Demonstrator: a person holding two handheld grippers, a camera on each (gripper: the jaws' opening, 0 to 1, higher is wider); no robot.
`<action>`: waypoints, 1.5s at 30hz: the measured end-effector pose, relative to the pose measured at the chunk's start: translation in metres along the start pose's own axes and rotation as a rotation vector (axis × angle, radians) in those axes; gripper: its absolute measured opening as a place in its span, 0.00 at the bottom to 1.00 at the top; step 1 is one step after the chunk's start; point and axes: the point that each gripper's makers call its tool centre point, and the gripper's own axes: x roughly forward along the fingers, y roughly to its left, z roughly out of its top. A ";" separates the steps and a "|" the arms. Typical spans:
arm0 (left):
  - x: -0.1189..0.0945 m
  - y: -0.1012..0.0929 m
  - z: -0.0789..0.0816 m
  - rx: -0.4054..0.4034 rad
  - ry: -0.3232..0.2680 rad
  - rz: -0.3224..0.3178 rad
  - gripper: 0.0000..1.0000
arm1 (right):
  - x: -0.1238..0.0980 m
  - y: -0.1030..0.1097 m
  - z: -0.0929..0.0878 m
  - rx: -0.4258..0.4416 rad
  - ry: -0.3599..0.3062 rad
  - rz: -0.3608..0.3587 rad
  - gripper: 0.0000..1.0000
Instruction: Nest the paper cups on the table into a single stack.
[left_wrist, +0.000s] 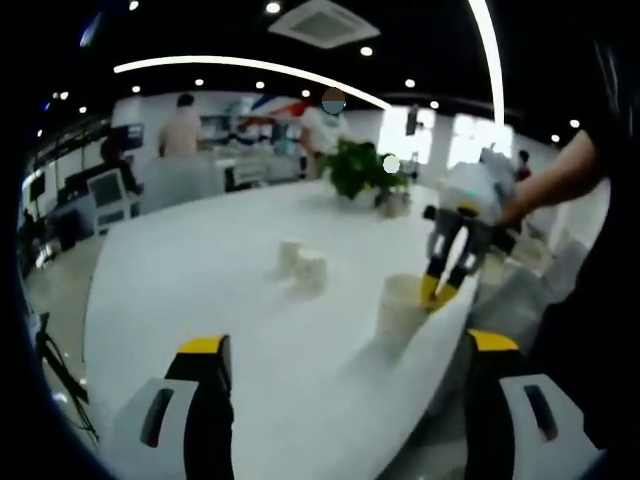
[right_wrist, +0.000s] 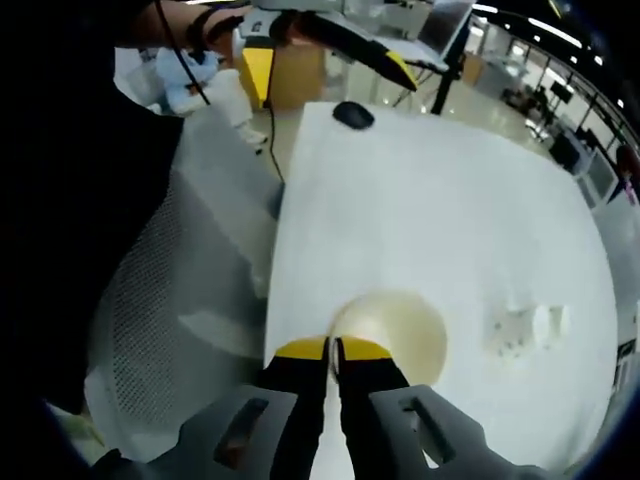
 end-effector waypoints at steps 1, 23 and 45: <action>0.000 0.000 0.000 -0.002 0.000 0.000 0.95 | 0.000 0.000 0.000 -0.004 -0.002 -0.001 0.02; 0.000 0.000 -0.001 -0.019 -0.009 0.003 0.92 | -0.005 -0.002 0.005 0.084 -0.075 -0.008 0.14; -0.003 0.006 -0.001 -0.026 -0.005 0.016 0.90 | -0.042 -0.032 0.011 0.333 -0.348 -0.173 0.41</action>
